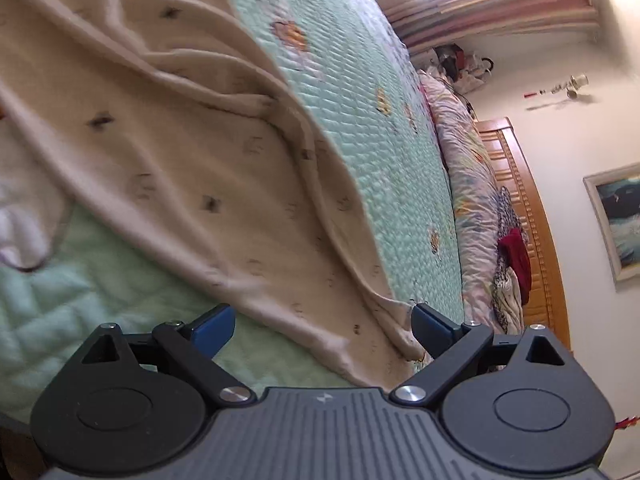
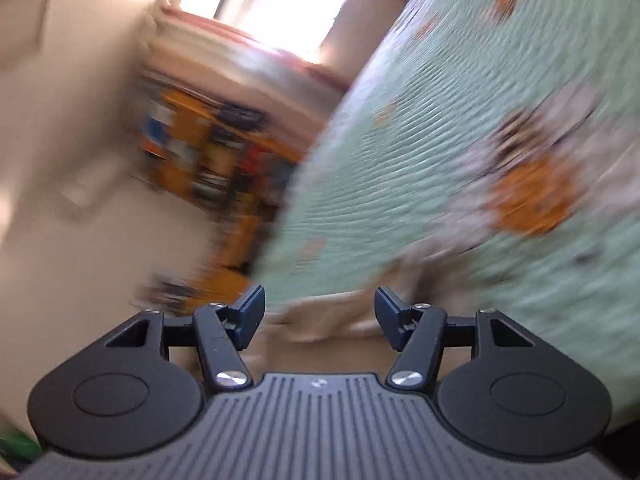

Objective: Fold clothes

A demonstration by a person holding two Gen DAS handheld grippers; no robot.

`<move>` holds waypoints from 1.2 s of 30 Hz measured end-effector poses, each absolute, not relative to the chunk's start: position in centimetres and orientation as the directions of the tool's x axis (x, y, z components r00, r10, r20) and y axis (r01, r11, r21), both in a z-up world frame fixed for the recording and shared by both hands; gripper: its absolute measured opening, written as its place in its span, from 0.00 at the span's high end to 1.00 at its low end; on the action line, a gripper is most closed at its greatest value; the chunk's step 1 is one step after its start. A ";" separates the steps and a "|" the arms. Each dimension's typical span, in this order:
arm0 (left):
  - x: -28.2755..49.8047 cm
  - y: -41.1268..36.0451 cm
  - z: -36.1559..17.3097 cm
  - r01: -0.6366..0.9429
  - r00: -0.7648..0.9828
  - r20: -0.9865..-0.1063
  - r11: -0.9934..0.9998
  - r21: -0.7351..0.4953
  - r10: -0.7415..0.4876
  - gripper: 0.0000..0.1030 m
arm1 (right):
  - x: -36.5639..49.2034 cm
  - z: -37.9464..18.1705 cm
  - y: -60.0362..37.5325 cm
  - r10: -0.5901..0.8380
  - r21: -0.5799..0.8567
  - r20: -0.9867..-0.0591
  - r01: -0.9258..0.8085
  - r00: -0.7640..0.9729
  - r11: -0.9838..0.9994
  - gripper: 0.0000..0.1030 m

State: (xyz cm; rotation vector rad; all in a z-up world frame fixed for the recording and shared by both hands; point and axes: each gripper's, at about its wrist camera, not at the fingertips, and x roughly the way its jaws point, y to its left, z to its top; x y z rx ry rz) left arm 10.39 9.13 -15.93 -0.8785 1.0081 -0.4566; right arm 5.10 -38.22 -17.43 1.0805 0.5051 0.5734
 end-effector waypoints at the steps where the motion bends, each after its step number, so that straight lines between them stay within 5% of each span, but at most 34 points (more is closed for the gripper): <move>1: 10.6 8.7 -15.5 -0.053 0.488 -0.544 0.599 -0.799 -0.682 0.07 | 5.6 -17.2 -37.3 0.662 0.913 -0.115 -0.185 0.740 0.365 0.35; 9: 12.4 11.4 -16.8 -0.327 0.637 -0.553 0.461 -0.825 -0.537 0.06 | 6.8 -19.2 -34.9 0.680 0.940 -0.132 -0.127 0.721 0.317 0.29; 17: 16.1 7.4 -16.7 -0.299 0.658 -0.503 0.418 -0.858 -0.560 0.07 | 5.7 -19.7 -34.2 0.680 0.936 -0.127 -0.141 0.722 0.324 0.27; 29: 18.4 2.9 -17.7 -0.320 0.651 -0.542 0.456 -0.831 -0.531 0.33 | 5.3 -20.9 -35.1 0.673 0.951 -0.096 -0.131 0.734 0.280 0.22; 36: 18.4 2.9 -18.8 -0.322 0.633 -0.576 0.500 -0.804 -0.518 0.65 | 5.0 -21.2 -35.2 0.671 0.951 -0.086 -0.139 0.736 0.274 0.22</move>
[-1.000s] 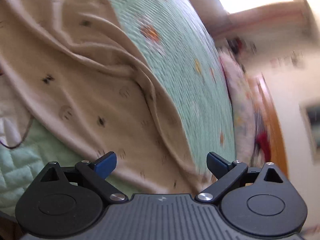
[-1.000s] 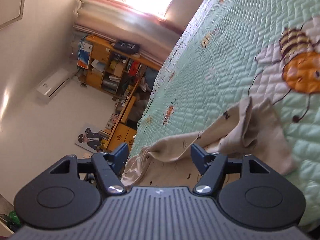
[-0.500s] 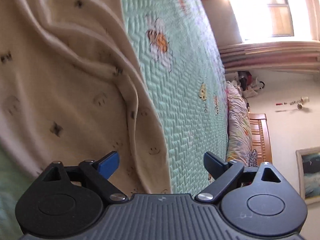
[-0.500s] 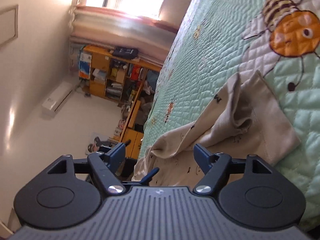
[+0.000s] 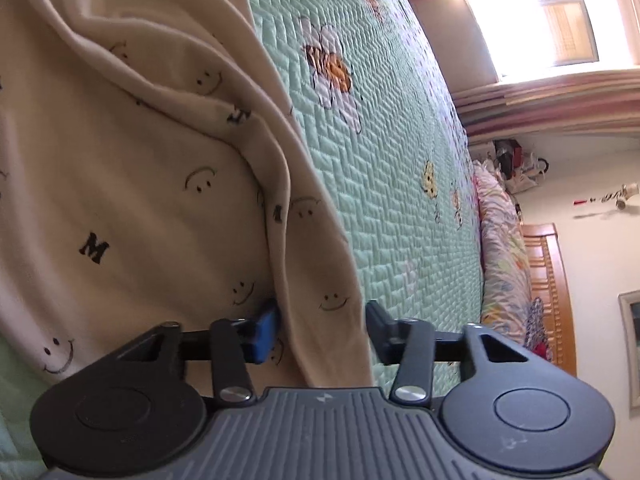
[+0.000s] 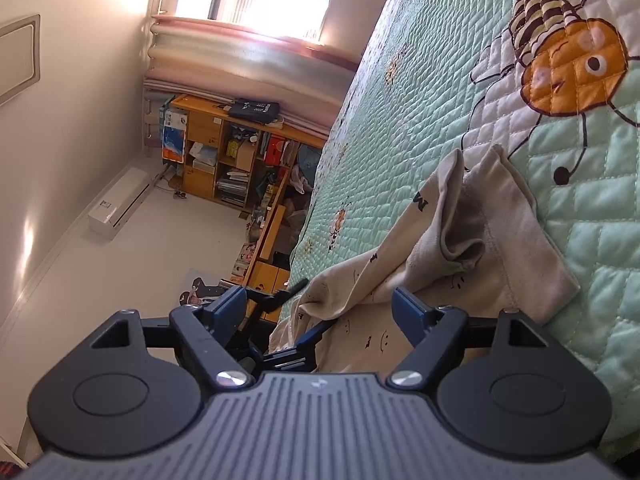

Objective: Fold clothes

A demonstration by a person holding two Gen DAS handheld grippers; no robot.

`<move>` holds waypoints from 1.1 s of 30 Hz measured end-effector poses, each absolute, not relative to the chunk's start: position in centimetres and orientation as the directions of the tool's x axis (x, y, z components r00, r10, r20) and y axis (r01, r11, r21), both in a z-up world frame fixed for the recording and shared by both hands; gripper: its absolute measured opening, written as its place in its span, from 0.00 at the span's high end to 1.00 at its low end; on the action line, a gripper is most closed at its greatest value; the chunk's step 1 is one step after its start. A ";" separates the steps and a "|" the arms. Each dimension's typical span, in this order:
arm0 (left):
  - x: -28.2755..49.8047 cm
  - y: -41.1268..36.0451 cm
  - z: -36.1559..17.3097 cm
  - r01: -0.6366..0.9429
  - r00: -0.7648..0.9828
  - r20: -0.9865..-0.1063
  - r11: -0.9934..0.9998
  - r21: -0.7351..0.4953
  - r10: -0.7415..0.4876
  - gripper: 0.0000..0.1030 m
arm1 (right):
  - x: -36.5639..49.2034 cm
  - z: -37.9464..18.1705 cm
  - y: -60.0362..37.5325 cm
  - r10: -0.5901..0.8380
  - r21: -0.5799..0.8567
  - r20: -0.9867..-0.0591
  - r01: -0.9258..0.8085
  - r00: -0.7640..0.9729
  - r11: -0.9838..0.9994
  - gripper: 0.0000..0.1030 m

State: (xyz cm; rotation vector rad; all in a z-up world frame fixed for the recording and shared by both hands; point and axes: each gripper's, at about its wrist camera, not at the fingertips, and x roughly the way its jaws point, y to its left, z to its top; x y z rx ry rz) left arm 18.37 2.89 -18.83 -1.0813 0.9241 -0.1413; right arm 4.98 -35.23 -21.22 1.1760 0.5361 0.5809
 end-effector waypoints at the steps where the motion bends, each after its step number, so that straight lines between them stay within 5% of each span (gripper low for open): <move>1: 18.4 2.8 -19.0 -0.322 0.628 -0.580 0.504 -0.801 -0.519 0.72 | 4.6 -21.4 -35.4 0.670 0.951 -0.086 -0.139 0.738 0.276 0.22; 4: 18.6 2.6 -19.4 -0.325 0.614 -0.594 0.520 -0.790 -0.520 0.96 | 4.4 -21.2 -35.3 0.666 0.946 -0.100 -0.138 0.739 0.295 0.22; 6: 18.7 2.6 -19.3 -0.306 0.610 -0.593 0.534 -0.788 -0.526 0.98 | 4.3 -21.0 -35.2 0.665 0.939 -0.117 -0.136 0.738 0.316 0.22; 15: 17.8 2.7 -13.2 -0.089 0.625 -0.500 0.582 -0.808 -0.599 0.99 | 4.4 -18.4 -32.5 0.669 0.830 -0.279 -0.178 0.689 0.529 0.20; 20: 15.6 2.9 -12.5 -0.059 0.571 -0.525 0.607 -0.793 -0.631 0.99 | 4.3 -19.5 -33.7 0.707 0.940 -0.170 -0.102 0.687 0.325 0.14; 25: 13.8 4.1 -15.0 -0.093 0.510 -0.574 0.623 -0.777 -0.640 0.99 | 4.5 -18.6 -35.4 0.682 0.950 -0.172 -0.064 0.711 0.306 0.14; 28: 13.3 4.9 -16.5 -0.115 0.490 -0.588 0.621 -0.775 -0.643 0.99 | 5.0 -15.3 -35.6 0.626 0.812 -0.245 -0.196 0.740 0.550 0.14; 33: 13.6 5.4 -17.7 -0.135 0.485 -0.599 0.622 -0.771 -0.637 0.99 | 7.8 -13.0 -33.5 0.468 0.234 -0.450 -0.405 0.760 0.884 0.15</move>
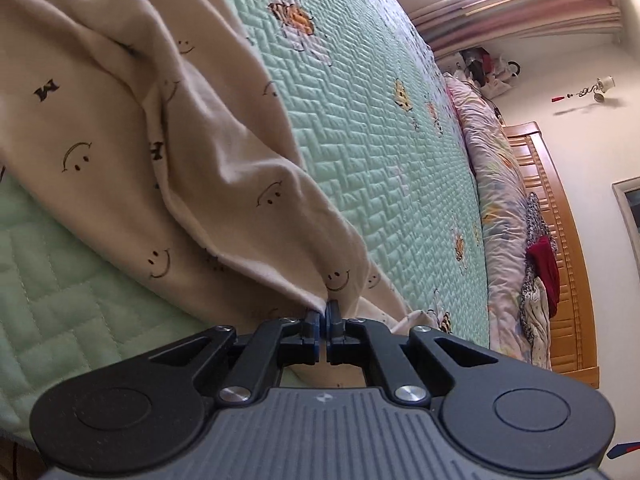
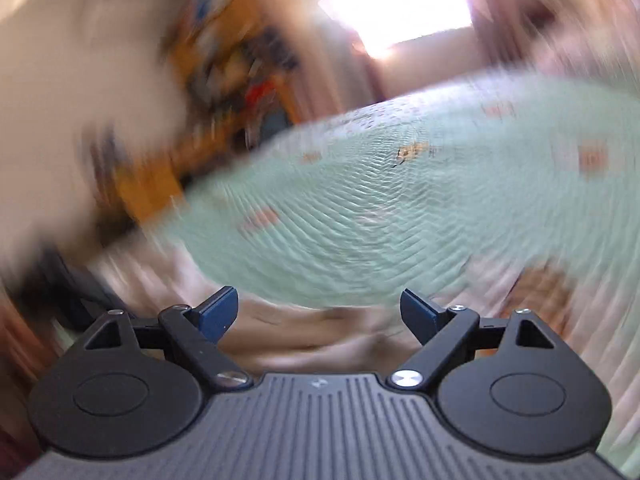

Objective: Fold clothes

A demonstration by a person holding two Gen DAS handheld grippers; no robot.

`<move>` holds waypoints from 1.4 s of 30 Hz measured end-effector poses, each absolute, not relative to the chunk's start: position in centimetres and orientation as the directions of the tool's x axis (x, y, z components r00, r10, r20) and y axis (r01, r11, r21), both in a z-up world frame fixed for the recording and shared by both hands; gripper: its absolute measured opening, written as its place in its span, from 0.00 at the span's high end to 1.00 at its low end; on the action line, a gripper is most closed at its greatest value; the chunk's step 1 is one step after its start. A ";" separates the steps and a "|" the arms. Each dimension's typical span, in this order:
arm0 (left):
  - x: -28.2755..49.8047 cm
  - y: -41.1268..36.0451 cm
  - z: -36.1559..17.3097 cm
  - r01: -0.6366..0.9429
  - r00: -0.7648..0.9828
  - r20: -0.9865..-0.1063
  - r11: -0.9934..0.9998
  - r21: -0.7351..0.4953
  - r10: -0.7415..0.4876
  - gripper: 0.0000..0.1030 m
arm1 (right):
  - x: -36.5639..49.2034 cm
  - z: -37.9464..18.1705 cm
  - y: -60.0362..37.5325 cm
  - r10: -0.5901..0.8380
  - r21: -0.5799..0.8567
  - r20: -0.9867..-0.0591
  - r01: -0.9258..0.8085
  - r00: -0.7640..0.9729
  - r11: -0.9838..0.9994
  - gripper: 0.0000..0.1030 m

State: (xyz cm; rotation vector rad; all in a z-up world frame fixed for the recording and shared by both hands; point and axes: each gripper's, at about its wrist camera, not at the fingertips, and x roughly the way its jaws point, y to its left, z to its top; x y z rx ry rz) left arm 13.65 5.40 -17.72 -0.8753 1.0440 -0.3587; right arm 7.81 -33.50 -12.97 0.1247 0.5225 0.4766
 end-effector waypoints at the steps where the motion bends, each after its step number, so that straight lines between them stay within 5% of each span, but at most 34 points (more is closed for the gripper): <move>1: 13.7 5.4 -17.9 -0.139 0.482 -0.601 0.622 -0.771 -0.638 0.99 | 8.7 -13.2 -33.7 0.480 0.229 -0.466 -0.424 0.743 0.877 0.19; 4: 13.7 5.6 -18.3 -0.143 0.475 -0.604 0.621 -0.771 -0.640 0.98 | 11.0 -14.0 -34.3 0.530 0.256 -0.498 -0.467 0.687 0.846 0.36; 15: 14.2 6.2 -18.7 -0.156 0.462 -0.618 0.628 -0.762 -0.636 0.96 | 13.6 -15.7 -35.6 0.686 0.419 -0.527 -0.549 0.502 0.723 0.41; 18: 14.2 6.1 -18.8 -0.163 0.458 -0.625 0.632 -0.758 -0.632 0.94 | 13.7 -15.8 -35.4 0.705 0.430 -0.529 -0.568 0.472 0.702 0.57; 20: 14.2 6.2 -18.9 -0.169 0.456 -0.629 0.632 -0.756 -0.630 0.93 | 13.7 -15.6 -35.4 0.710 0.426 -0.532 -0.579 0.461 0.695 0.88; 28: 14.8 6.3 -17.9 -0.197 0.485 -0.617 0.610 -0.767 -0.620 0.93 | 11.5 -11.0 -34.1 0.666 0.214 -0.496 -0.665 0.557 0.716 0.92; 34: 15.9 5.5 -13.3 -0.090 0.588 -0.494 0.556 -0.826 -0.640 0.93 | 11.4 -4.8 -32.7 0.596 -0.152 -0.421 -0.701 0.684 0.697 0.92; 37: 15.1 4.2 -12.8 -0.044 0.552 -0.518 0.597 -0.801 -0.653 0.93 | 9.4 -4.8 -32.9 0.557 -0.385 -0.359 -0.663 0.749 0.642 0.91; 42: 12.7 2.8 -19.2 -0.163 0.368 -0.641 0.632 -0.758 -0.674 0.93 | 4.5 -10.0 -35.6 0.562 -0.313 -0.452 -0.714 0.692 0.627 0.90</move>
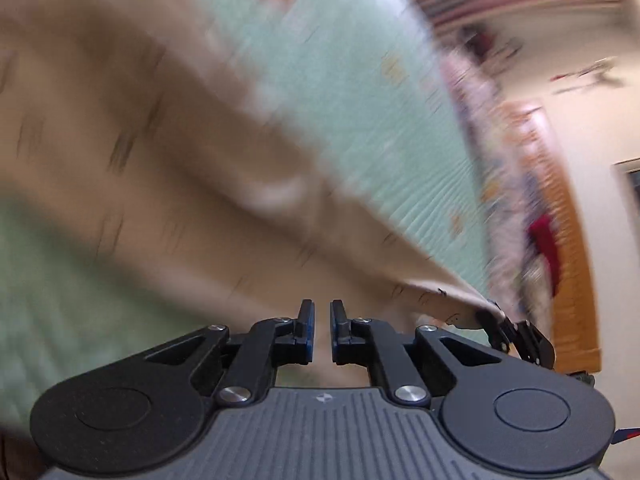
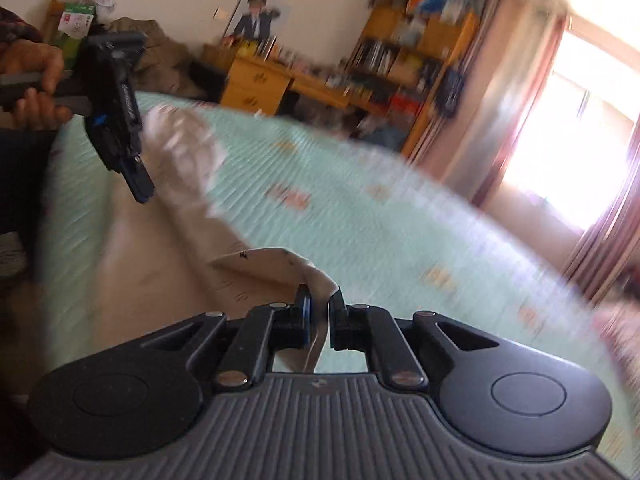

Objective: Fold clothes

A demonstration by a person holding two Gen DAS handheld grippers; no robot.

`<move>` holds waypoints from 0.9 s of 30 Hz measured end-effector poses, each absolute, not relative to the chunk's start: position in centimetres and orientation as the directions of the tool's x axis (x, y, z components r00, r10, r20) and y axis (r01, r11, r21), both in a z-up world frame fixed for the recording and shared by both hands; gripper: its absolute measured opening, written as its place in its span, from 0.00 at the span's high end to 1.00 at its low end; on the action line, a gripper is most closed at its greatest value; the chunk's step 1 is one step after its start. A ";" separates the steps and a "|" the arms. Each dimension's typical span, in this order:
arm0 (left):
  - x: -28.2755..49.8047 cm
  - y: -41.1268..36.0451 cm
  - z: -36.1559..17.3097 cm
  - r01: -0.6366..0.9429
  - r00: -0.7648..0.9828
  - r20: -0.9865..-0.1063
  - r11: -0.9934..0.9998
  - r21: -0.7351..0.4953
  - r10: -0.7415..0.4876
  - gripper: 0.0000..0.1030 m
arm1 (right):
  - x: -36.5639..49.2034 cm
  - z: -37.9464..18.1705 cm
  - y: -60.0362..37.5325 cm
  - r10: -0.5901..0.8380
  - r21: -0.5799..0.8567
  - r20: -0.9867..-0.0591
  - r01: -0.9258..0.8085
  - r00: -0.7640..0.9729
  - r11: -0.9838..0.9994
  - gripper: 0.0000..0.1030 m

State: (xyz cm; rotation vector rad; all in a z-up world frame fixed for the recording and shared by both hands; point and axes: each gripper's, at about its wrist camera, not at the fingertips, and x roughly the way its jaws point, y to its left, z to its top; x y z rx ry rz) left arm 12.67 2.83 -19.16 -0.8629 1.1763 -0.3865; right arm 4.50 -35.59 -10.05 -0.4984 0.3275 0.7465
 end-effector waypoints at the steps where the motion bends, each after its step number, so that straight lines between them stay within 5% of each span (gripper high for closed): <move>1: 12.3 3.0 -20.0 -0.178 0.356 -0.636 0.618 -0.766 -0.685 0.93 | 3.1 -11.1 -36.2 0.555 -0.287 -0.468 -0.713 0.687 0.640 0.89; 3: 12.0 3.3 -20.5 -0.186 0.355 -0.607 0.583 -0.791 -0.711 0.93 | 0.6 -12.7 -37.4 0.540 -0.229 -0.477 -0.691 0.694 0.686 0.81; 4: 12.1 3.4 -20.2 -0.174 0.362 -0.593 0.572 -0.801 -0.719 0.93 | -0.6 -13.1 -38.0 0.530 -0.194 -0.467 -0.667 0.707 0.719 0.68; 7: 12.4 3.4 -19.5 -0.128 0.397 -0.541 0.539 -0.833 -0.742 0.86 | -2.2 -13.2 -40.2 0.513 0.048 -0.415 -0.545 0.751 0.837 0.50; 11: 12.1 3.1 -19.3 -0.123 0.412 -0.513 0.512 -0.850 -0.753 0.84 | -1.2 -14.8 -42.5 0.646 0.685 -0.269 -0.330 0.714 0.650 0.50; 27: 11.9 5.8 -19.2 -0.166 0.462 -0.472 0.450 -0.878 -0.751 0.78 | 0.8 -19.3 -42.4 0.602 0.910 -0.328 0.074 0.728 0.407 0.49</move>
